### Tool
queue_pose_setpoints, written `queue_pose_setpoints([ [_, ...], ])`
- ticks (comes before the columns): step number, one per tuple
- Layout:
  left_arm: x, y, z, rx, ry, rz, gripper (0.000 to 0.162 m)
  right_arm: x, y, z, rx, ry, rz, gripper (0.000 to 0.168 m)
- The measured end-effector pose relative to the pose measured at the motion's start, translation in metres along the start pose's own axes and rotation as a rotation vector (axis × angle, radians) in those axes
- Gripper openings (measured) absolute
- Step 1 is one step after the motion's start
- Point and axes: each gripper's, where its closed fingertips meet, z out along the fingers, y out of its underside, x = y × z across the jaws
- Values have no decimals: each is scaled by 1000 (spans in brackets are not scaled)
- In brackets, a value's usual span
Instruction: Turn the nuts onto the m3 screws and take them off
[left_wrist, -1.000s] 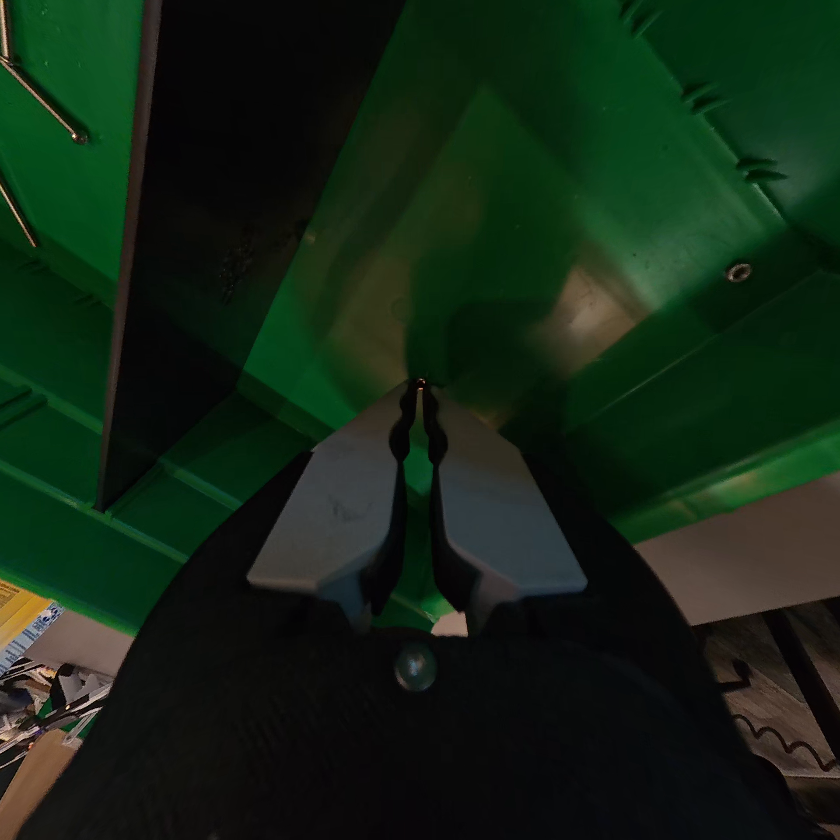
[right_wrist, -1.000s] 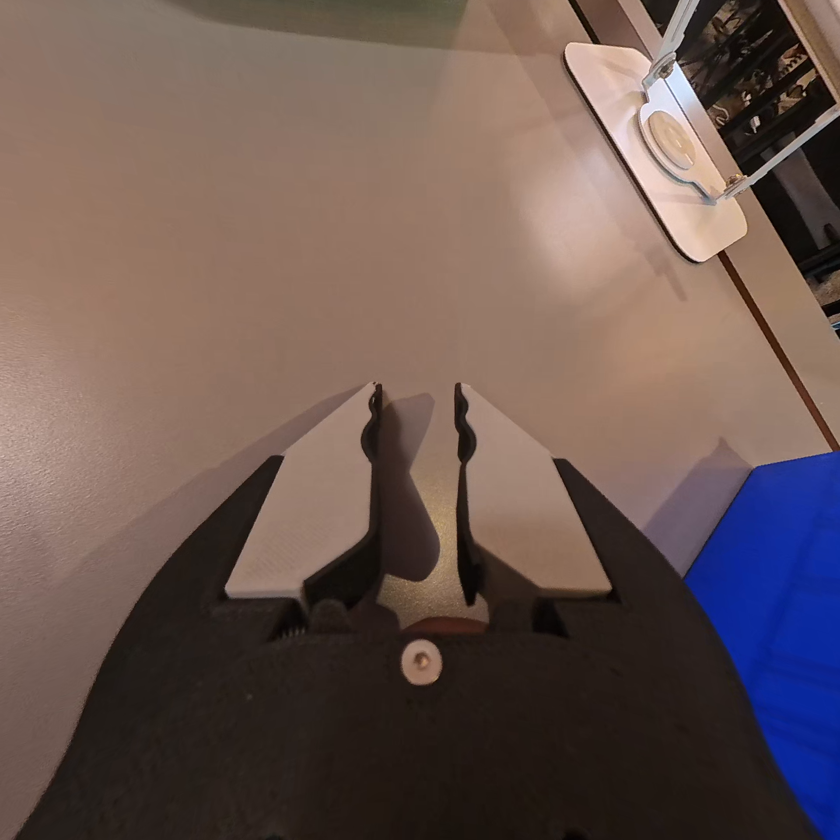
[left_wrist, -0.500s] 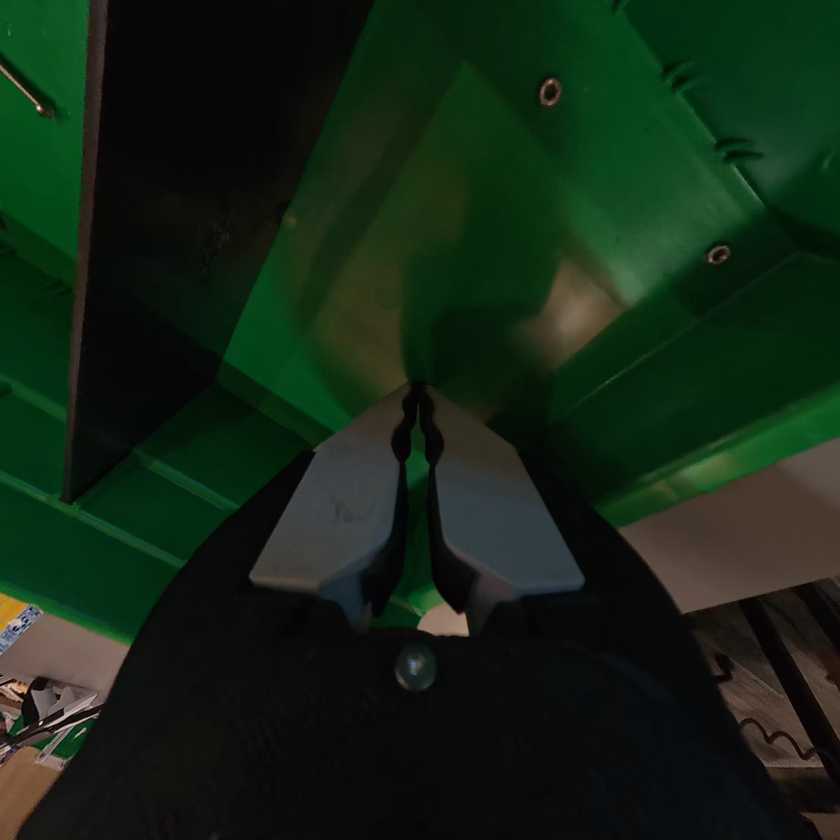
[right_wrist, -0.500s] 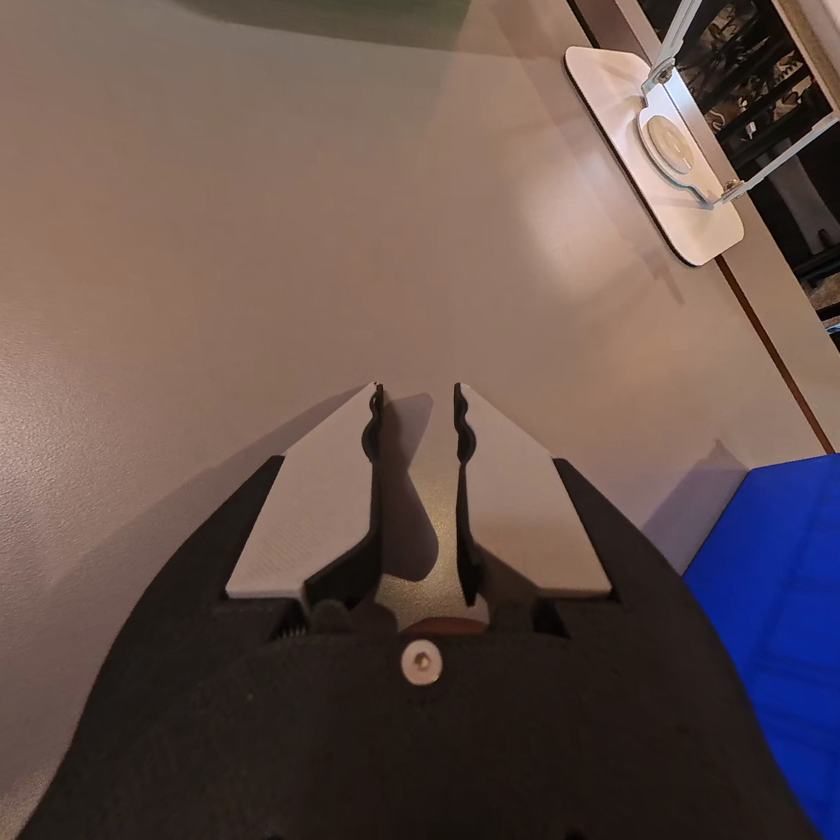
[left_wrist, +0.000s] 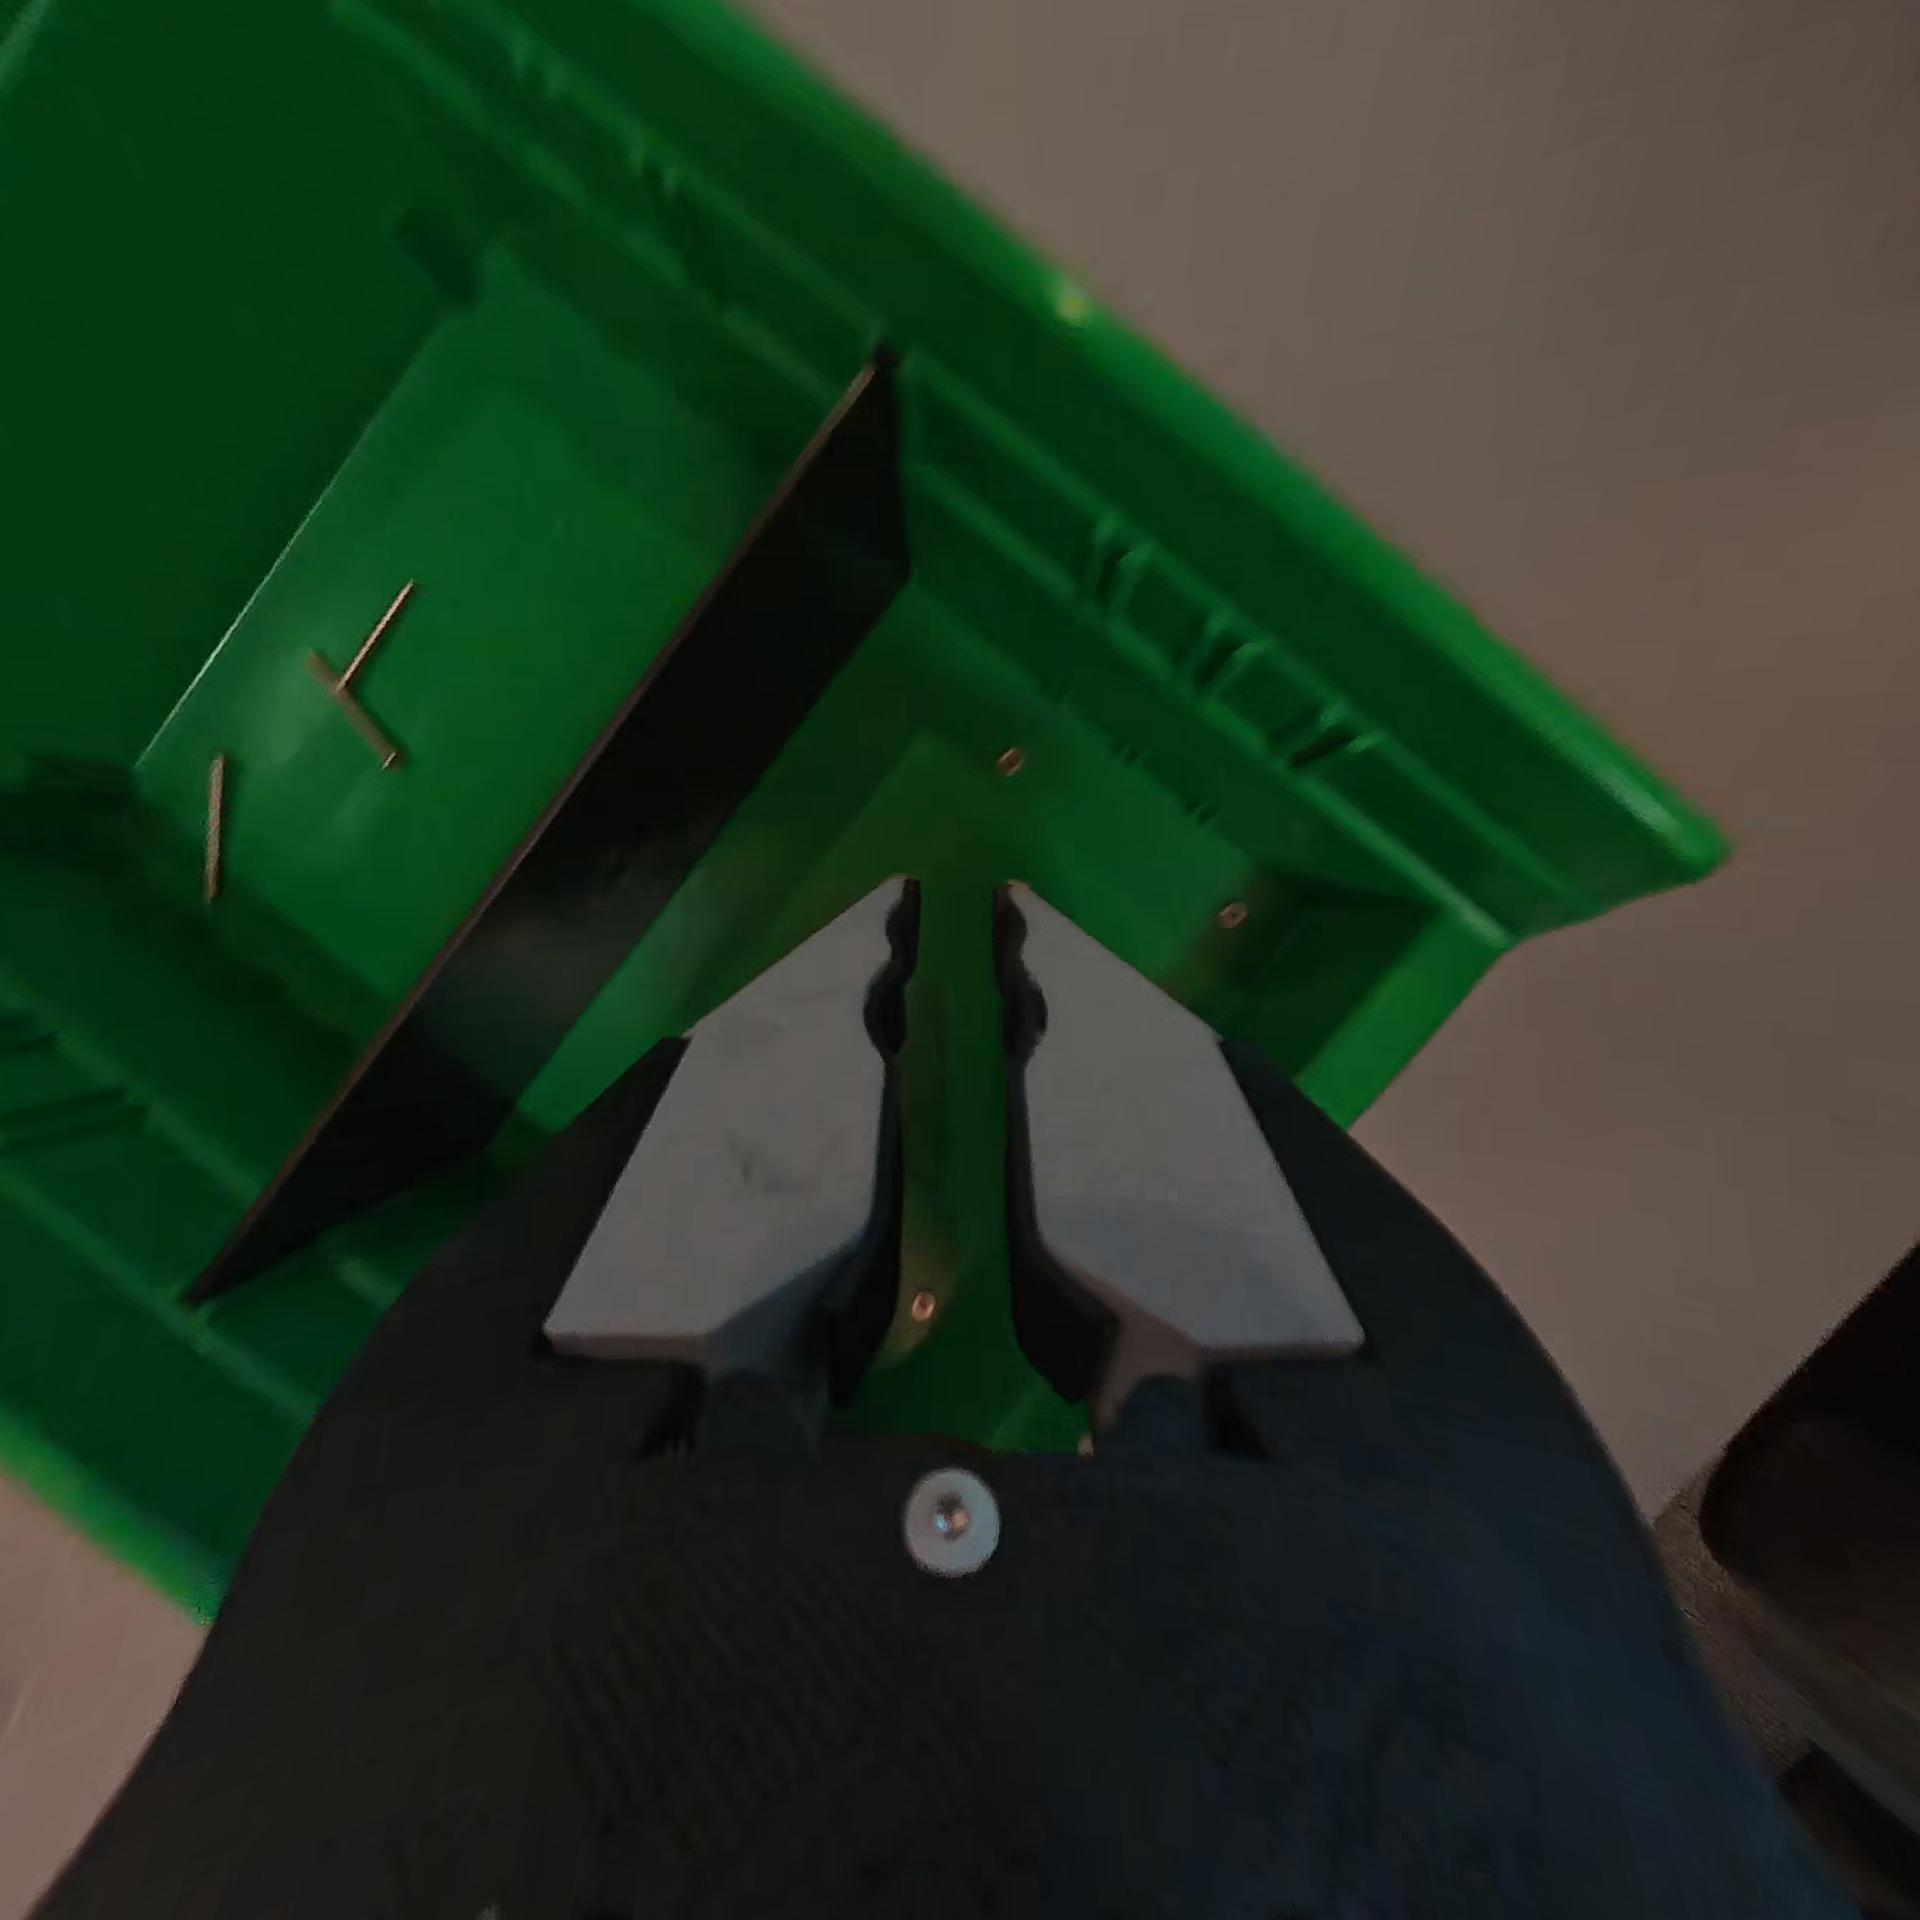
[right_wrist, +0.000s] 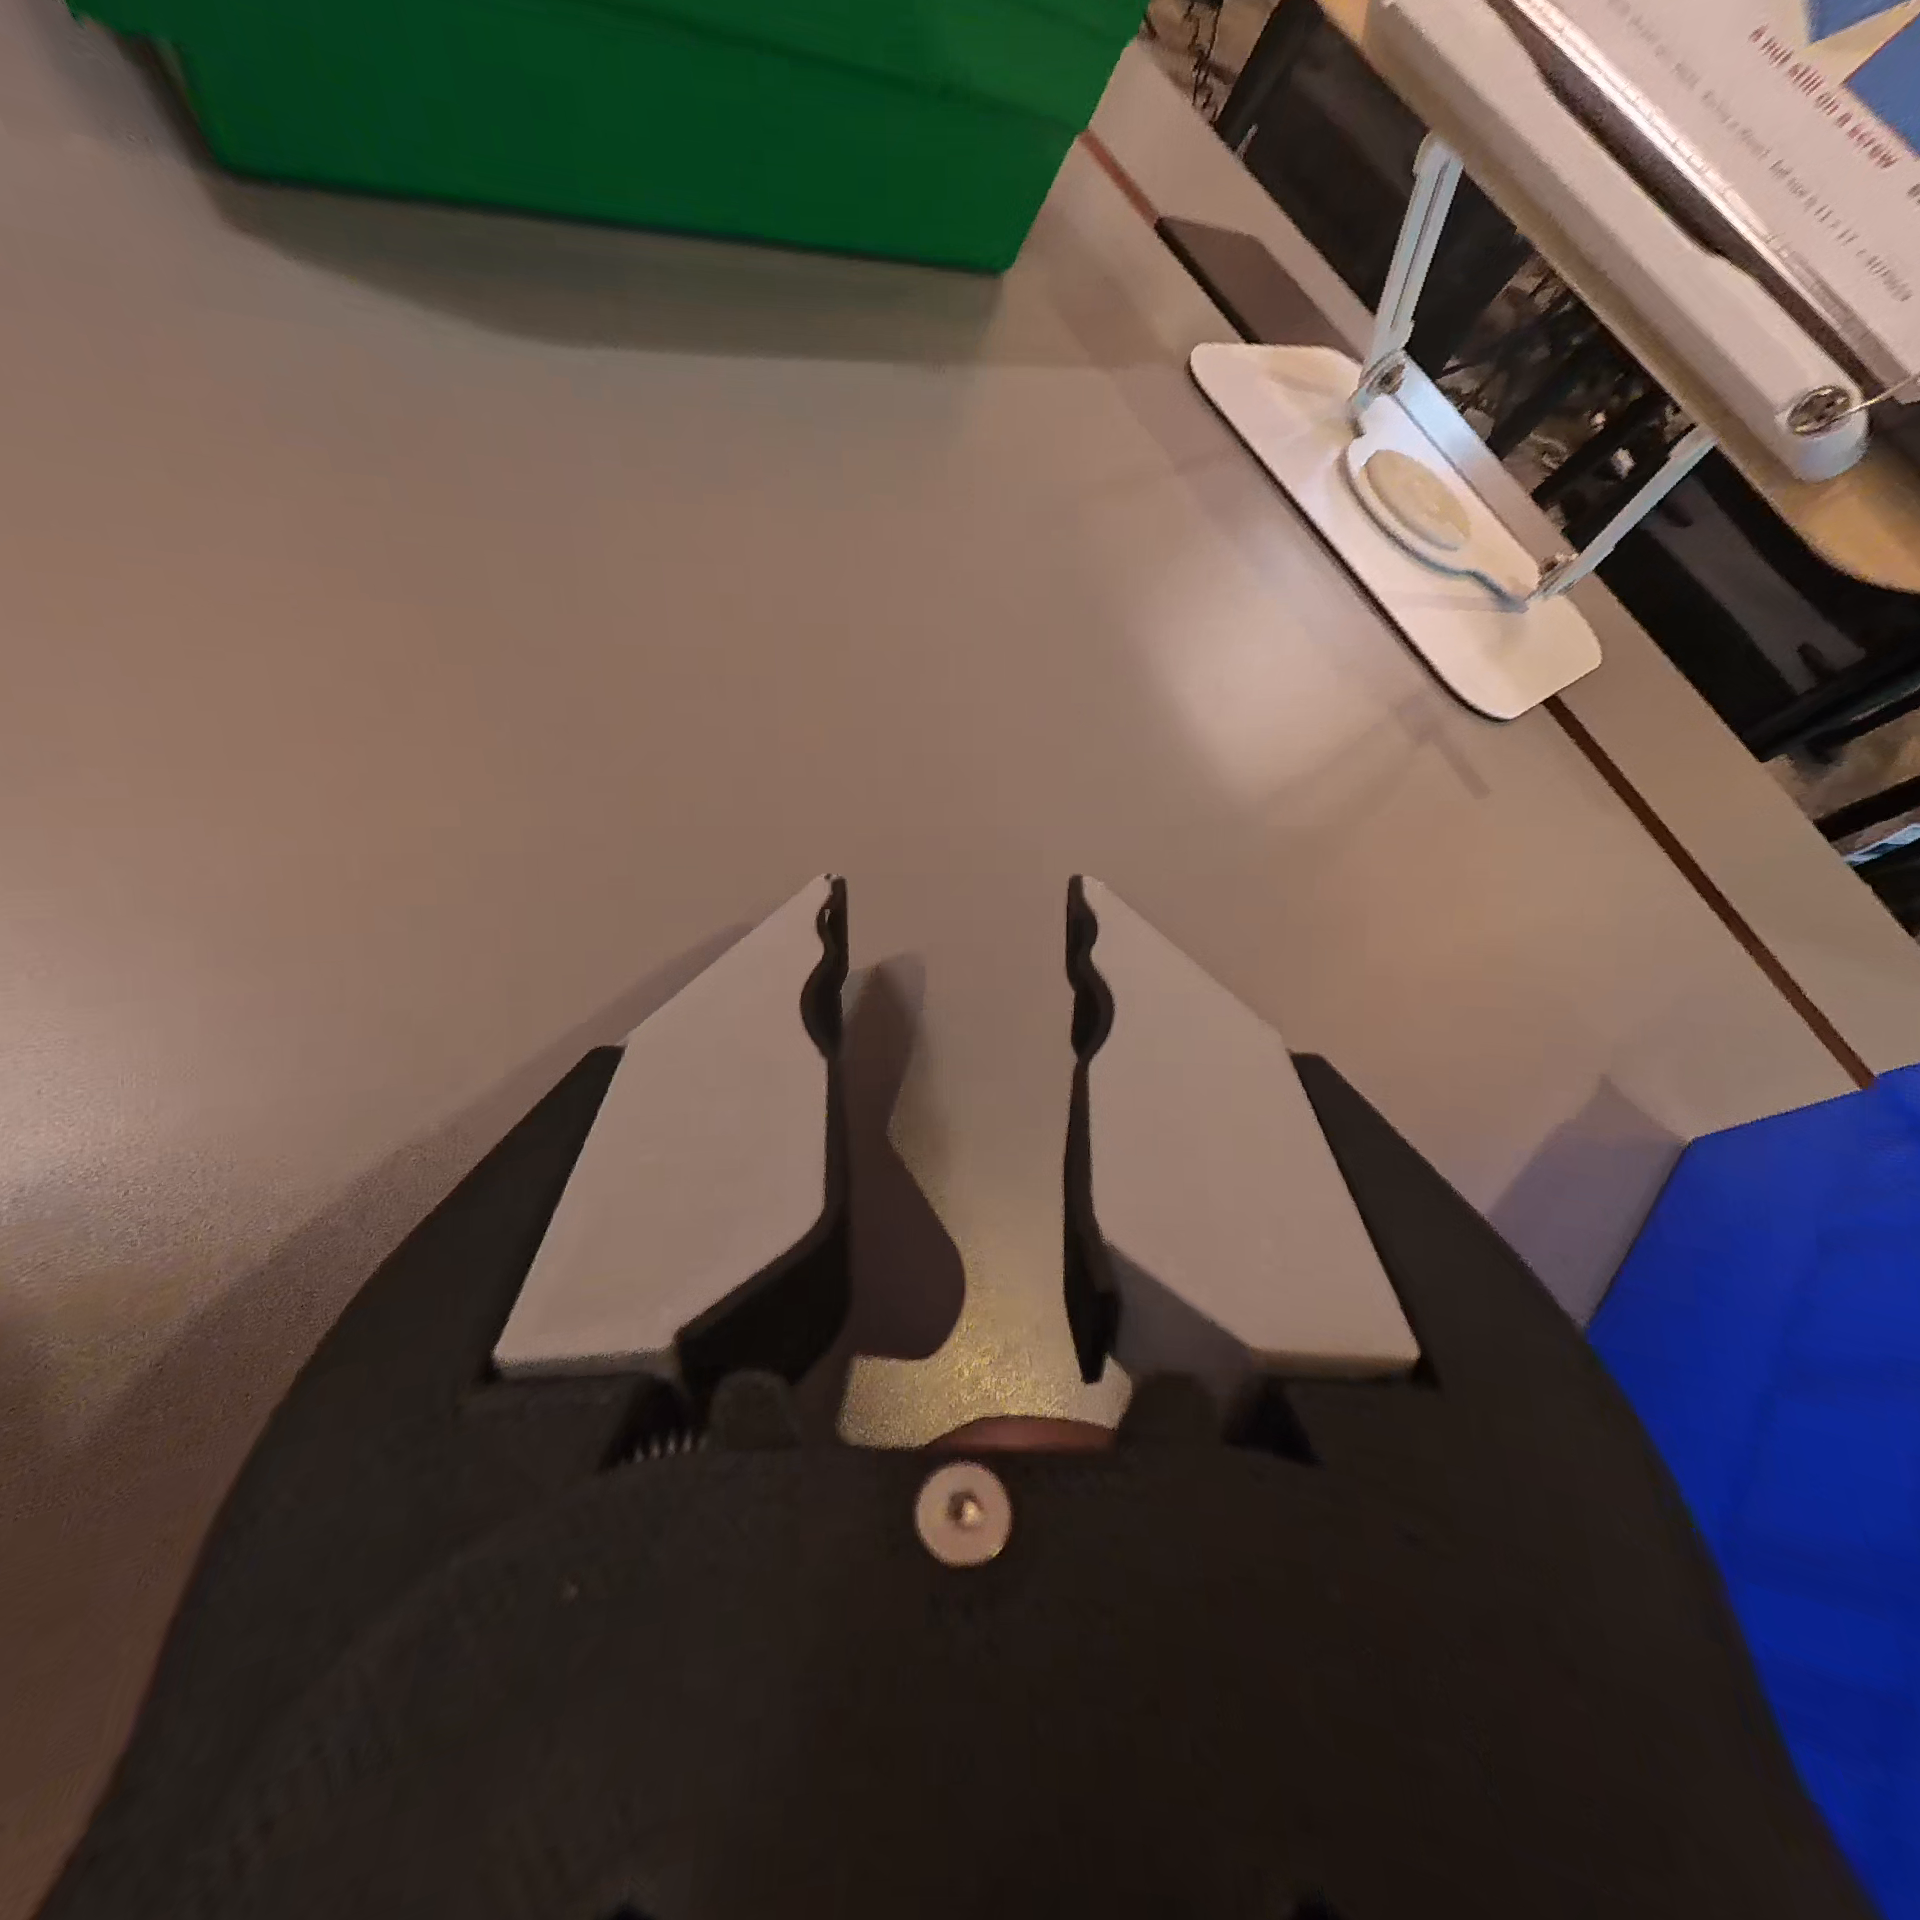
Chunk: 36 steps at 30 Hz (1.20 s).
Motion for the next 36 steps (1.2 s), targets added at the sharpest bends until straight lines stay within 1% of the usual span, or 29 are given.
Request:
queue_pose_setpoints([
  [2,11,-10,8,34,58,40,13,1,-3,0,16,8,-9,40],
  [4,9,-17,18,42,42,69,14,1,-5,0,32,16,-29,40],
  [9,14,-12,48,-5,106,105,17,6,-4,5,21,49,-46,39],
  [11,6,-9,54,-28,73,105,17,10,-3,7,9,62,-40,38],
  [13,2,-9,57,-17,58,96,17,11,-2,9,3,64,-35,38],
  [16,6,-9,60,3,96,75,15,11,-3,9,6,67,-37,35],
  [20,5,-11,62,13,86,68,11,9,-3,9,6,65,-61,34],
  [22,4,-8,61,7,77,70,3,7,-4,8,9,65,-75,33],
  [29,9,-3,58,13,103,64,5,7,-4,7,10,75,-81,32],
  [32,3,-5,57,29,65,61,8,8,-4,7,11,75,-72,32],
  [36,10,-7,54,44,105,58,11,8,-3,7,8,74,-73,32],
])
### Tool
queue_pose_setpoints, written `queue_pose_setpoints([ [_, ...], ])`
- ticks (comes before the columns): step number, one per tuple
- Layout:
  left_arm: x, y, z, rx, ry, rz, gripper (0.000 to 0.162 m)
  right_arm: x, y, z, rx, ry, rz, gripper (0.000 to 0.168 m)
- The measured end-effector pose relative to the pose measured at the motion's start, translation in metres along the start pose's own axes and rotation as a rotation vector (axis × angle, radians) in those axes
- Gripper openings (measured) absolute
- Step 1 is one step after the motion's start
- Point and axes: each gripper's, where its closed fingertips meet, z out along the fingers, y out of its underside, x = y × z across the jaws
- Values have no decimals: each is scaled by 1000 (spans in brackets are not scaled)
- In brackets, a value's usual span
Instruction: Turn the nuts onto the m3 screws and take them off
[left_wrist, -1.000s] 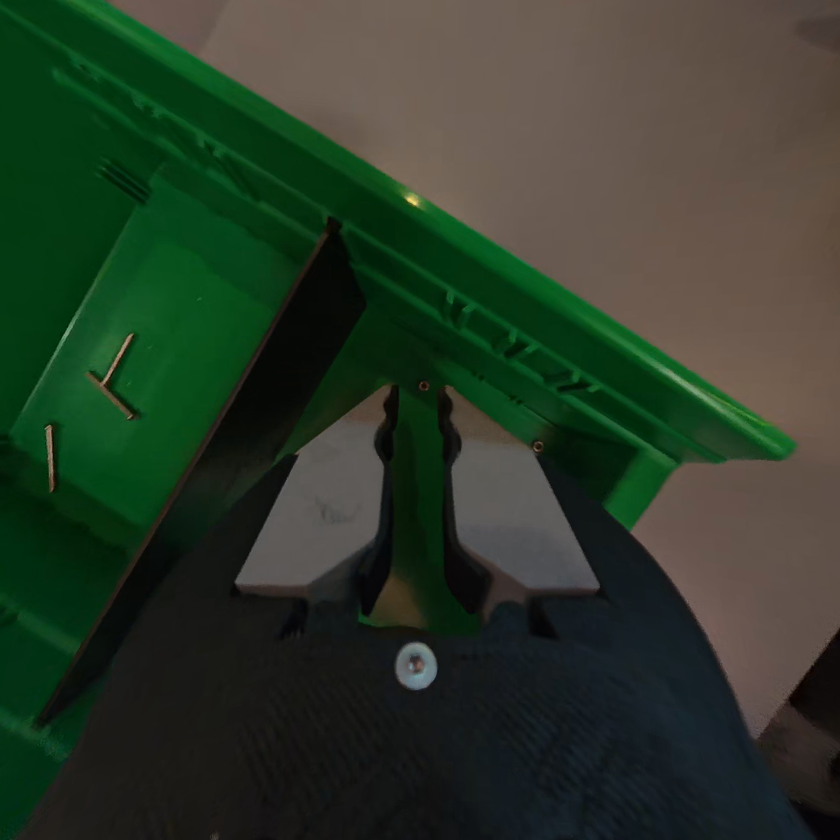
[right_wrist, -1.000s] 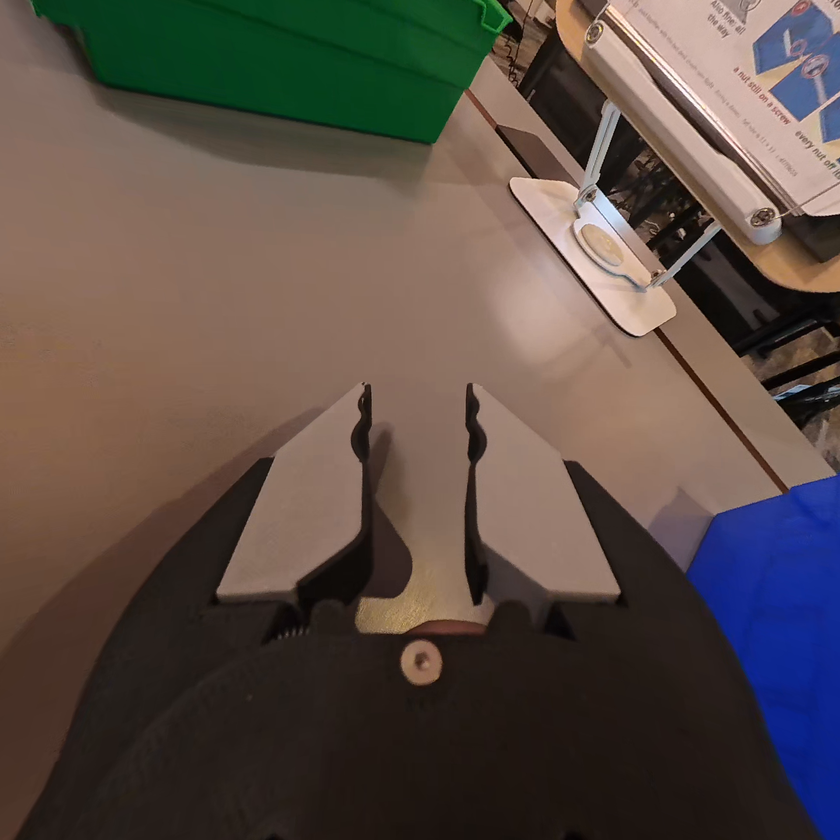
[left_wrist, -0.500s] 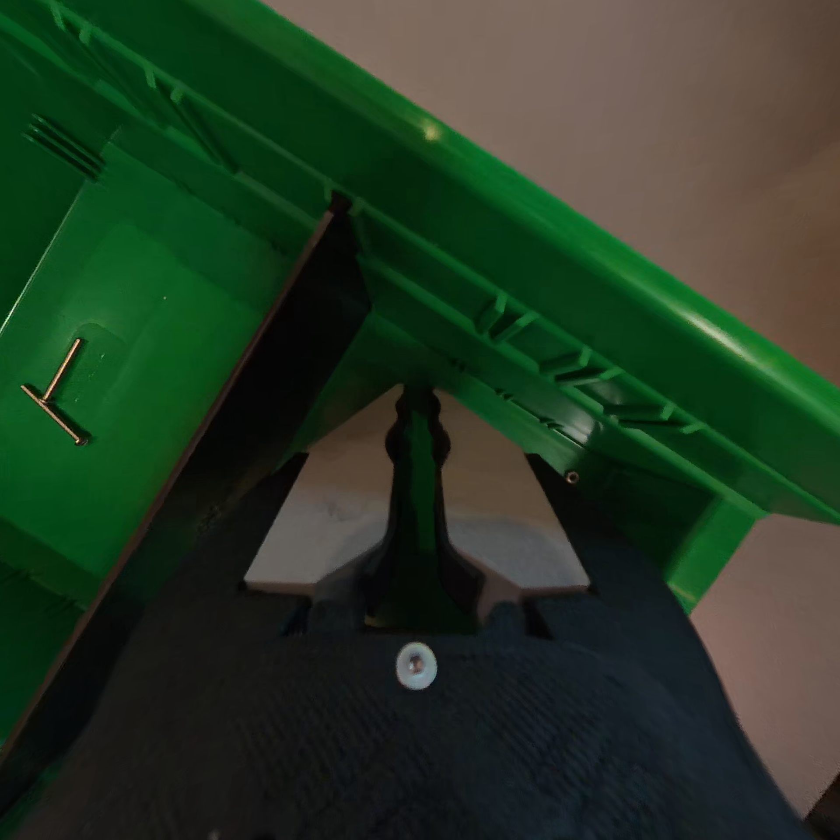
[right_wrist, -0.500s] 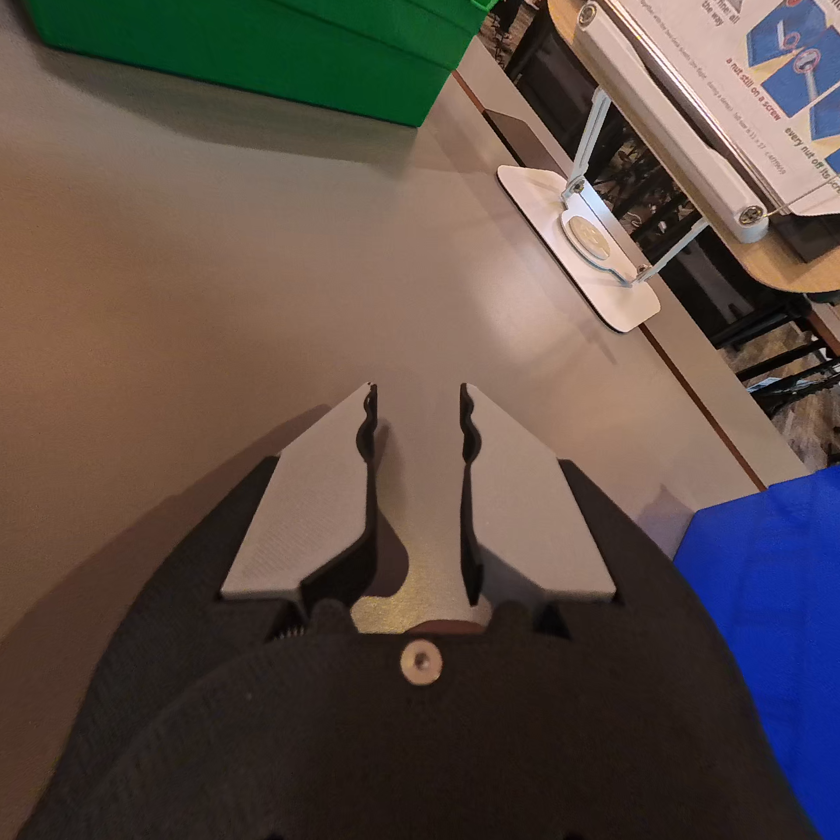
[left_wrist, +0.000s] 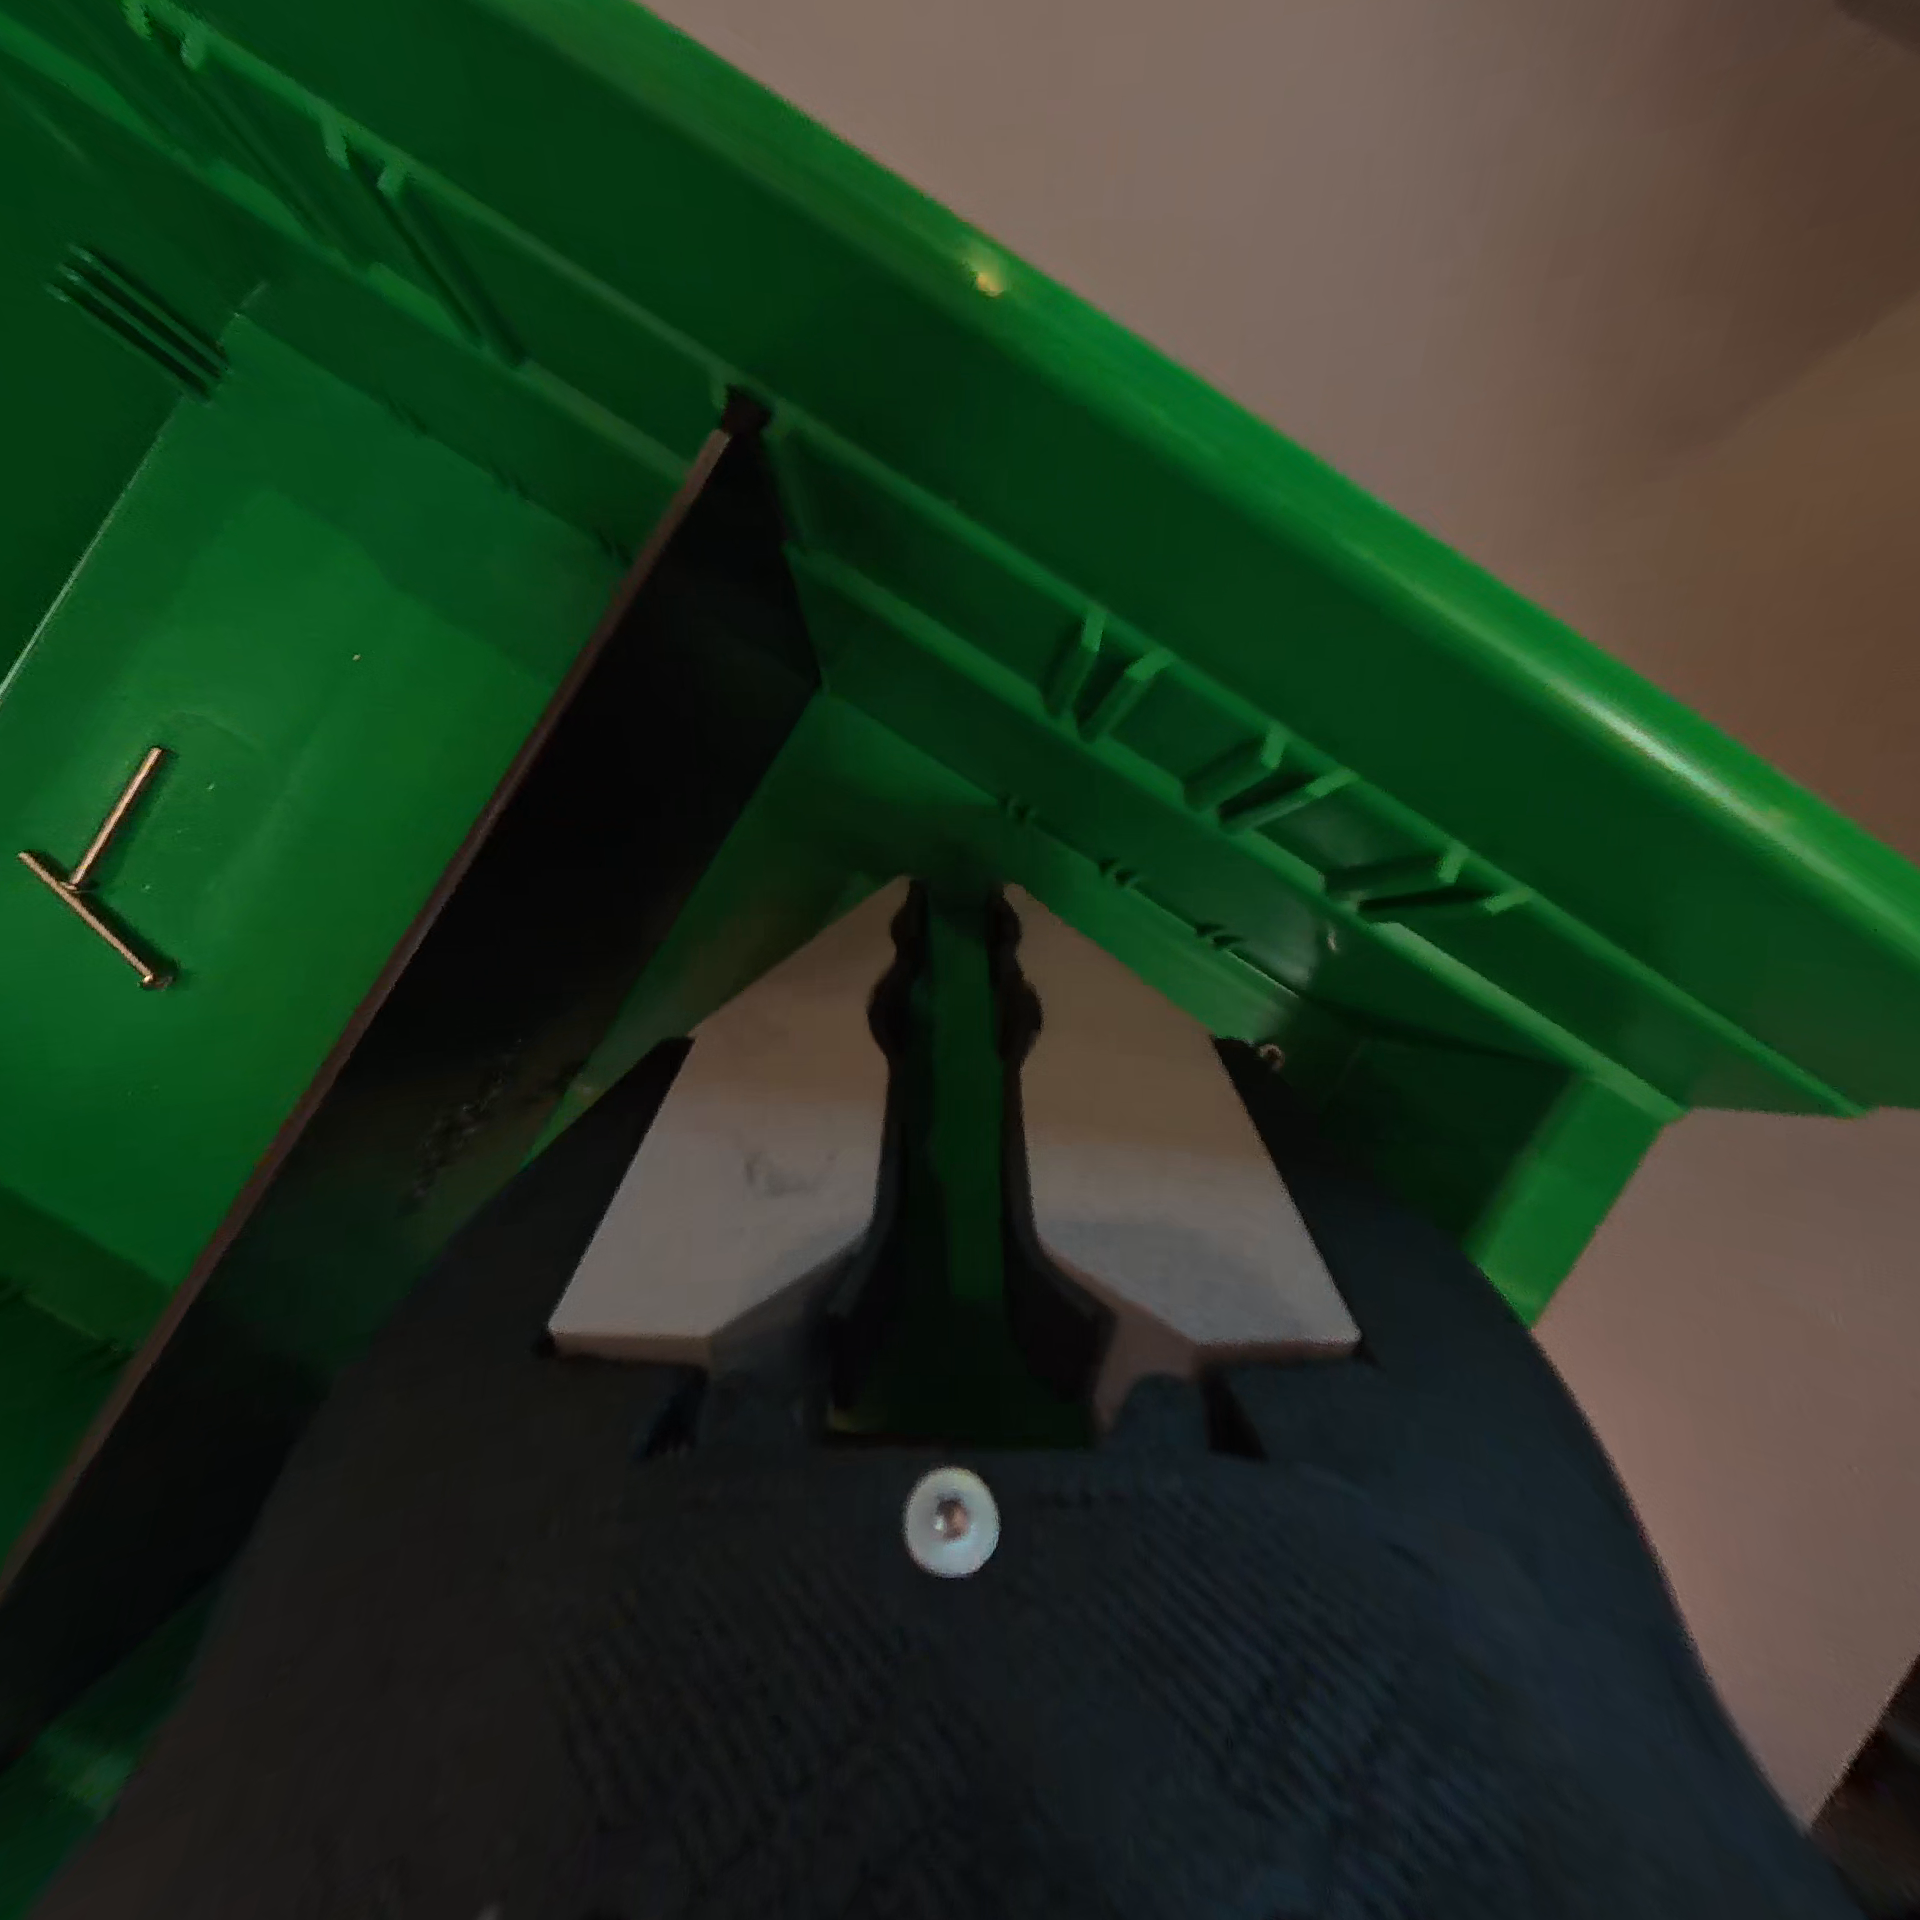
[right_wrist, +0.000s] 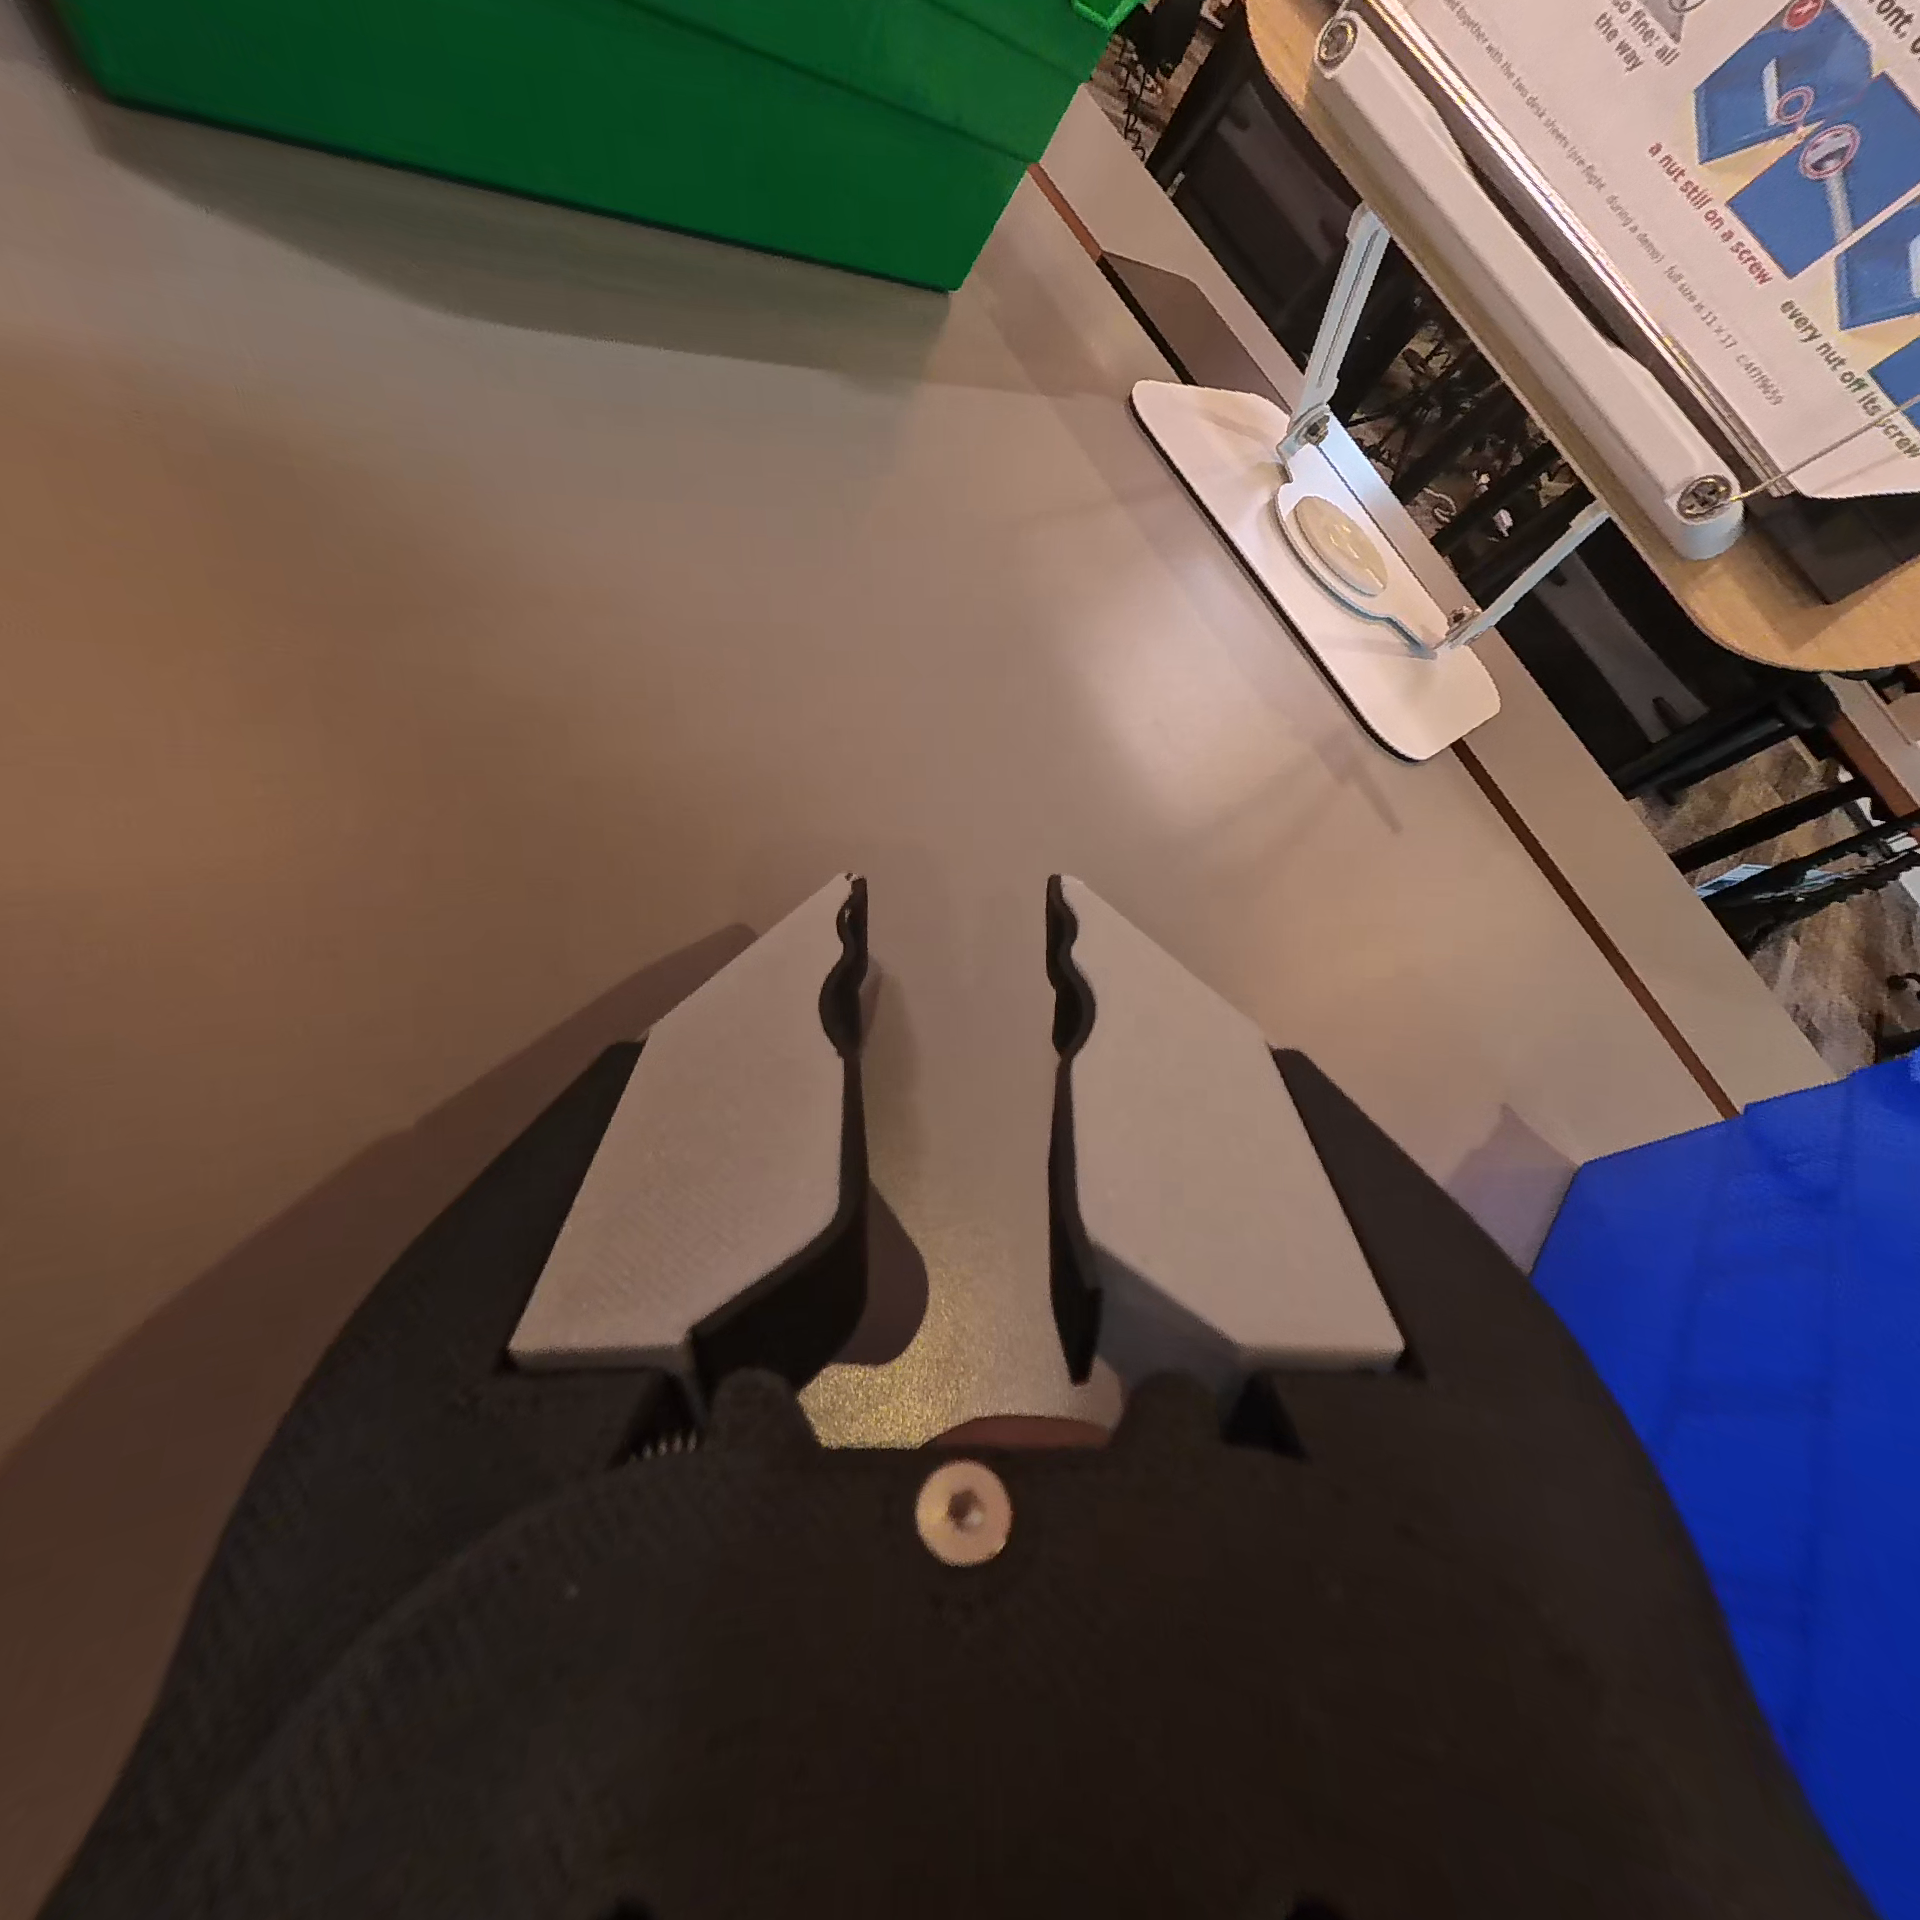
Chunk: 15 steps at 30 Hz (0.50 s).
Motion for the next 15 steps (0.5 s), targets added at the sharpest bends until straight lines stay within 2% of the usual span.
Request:
queue_pose_setpoints([
  [15,0,8,0,-36,-8,10,13,-2,1,1,-7,3,-25,31],
])
